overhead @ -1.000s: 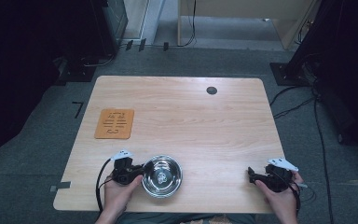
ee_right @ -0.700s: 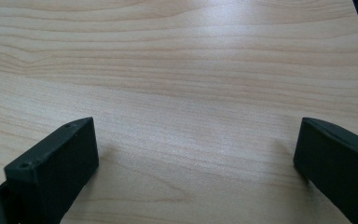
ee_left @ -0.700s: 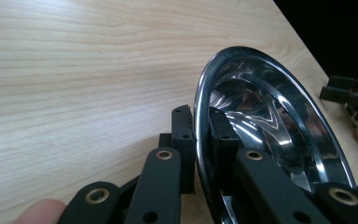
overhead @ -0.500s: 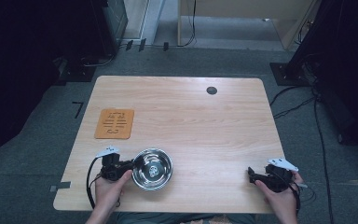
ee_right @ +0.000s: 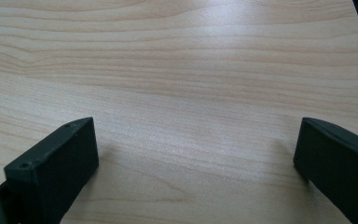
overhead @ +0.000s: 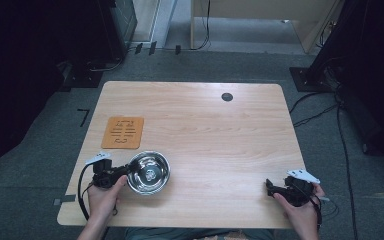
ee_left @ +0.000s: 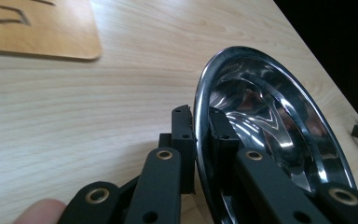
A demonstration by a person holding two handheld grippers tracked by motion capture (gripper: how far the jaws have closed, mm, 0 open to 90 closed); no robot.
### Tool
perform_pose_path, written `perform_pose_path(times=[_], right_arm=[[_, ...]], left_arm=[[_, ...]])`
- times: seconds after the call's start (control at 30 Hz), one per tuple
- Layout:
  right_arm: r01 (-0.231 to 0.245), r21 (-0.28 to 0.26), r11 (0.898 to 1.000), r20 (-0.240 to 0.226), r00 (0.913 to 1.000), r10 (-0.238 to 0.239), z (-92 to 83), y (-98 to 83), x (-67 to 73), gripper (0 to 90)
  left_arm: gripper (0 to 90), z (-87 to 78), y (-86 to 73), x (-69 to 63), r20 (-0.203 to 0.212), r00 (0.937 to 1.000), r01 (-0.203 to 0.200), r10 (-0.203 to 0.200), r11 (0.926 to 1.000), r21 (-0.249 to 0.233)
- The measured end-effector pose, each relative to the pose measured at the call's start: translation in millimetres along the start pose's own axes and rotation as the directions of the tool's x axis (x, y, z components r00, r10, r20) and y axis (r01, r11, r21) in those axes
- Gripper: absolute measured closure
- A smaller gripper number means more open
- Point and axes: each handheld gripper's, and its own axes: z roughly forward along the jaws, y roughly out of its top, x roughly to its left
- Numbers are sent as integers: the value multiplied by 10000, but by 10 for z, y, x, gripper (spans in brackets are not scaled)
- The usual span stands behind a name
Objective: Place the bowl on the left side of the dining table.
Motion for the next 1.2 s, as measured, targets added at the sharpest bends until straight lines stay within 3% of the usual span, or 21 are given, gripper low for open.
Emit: perform_pose_path(times=[0.3,0.53,0.7,0.8,0.83,1.03,1.17,1.2], right_arm=[[0,0,10000,1,10000,0,0,0,0,0],[5,1,10000,0,10000,-5,0,0,0,0],[1,1,10000,0,10000,-1,0,0,0,0],[-1,0,10000,1,10000,1,0,0,0,0],[0,0,10000,1,10000,0,0,0,0,0],[2,0,10000,1,10000,-2,0,0,0,0],[-1,0,10000,1,10000,1,0,0,0,0],[2,1,10000,1,10000,-2,0,0,0,0]], left_arm=[[846,-102,115,205,-522,9985,108,-134,9988,-487],[846,-148,202,303,-652,9973,280,-331,9966,-778],[847,-177,284,408,-581,9947,781,-850,9905,-1135],[846,-188,326,455,-728,9931,829,-923,9889,-1230],[846,-200,367,501,-627,9913,1064,-1156,9852,-1344],[846,-202,456,563,-518,9860,1476,-1582,9748,-1670],[846,-182,513,609,-944,9821,1441,-1628,9732,-1790],[846,-181,532,658,-985,9767,1691,-1904,9668,-1917]])
